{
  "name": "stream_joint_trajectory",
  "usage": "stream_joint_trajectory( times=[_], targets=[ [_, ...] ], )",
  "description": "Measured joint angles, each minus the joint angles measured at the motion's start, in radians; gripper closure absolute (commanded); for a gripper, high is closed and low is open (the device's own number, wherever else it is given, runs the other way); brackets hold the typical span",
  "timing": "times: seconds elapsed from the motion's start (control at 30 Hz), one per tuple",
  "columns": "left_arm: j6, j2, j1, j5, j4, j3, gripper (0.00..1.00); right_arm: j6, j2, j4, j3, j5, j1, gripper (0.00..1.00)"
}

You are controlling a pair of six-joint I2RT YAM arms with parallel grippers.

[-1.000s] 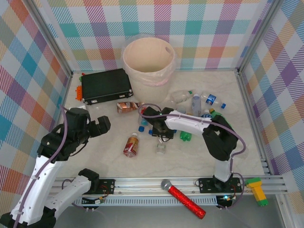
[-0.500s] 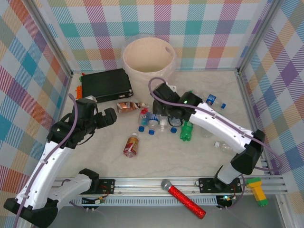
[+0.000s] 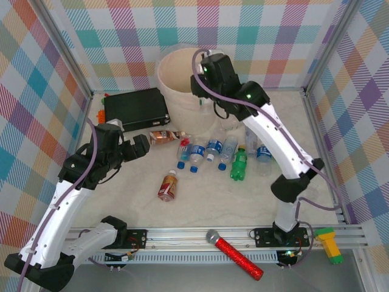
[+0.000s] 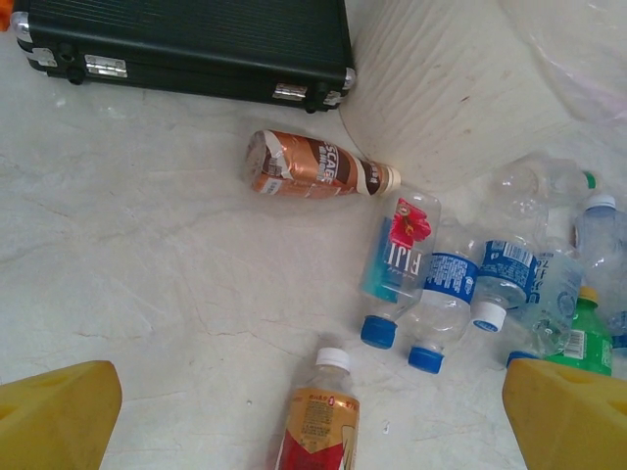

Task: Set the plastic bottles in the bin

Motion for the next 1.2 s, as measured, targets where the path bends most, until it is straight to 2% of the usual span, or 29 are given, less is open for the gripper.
stream_joint_trajectory(
  times=[0.17, 0.6, 0.9, 1.2],
  targets=[
    [-0.001, -0.024, 0.000, -0.008, -0.007, 0.001, 0.00, -0.081, 0.135, 0.072, 0.147, 0.001, -0.039, 0.44],
    [-0.035, -0.090, 0.000, -0.051, -0.059, 0.013, 0.01, -0.190, 0.251, 0.344, 0.171, -0.024, -0.105, 0.44],
    [-0.050, -0.132, 0.000, -0.077, -0.084, 0.017, 0.00, -0.201, 0.349, 0.364, 0.176, -0.106, -0.115, 0.44],
    [-0.058, -0.169, 0.000, -0.097, -0.109, 0.027, 0.00, -0.187, 0.367, 0.354, 0.176, -0.136, -0.115, 0.44]
  ],
)
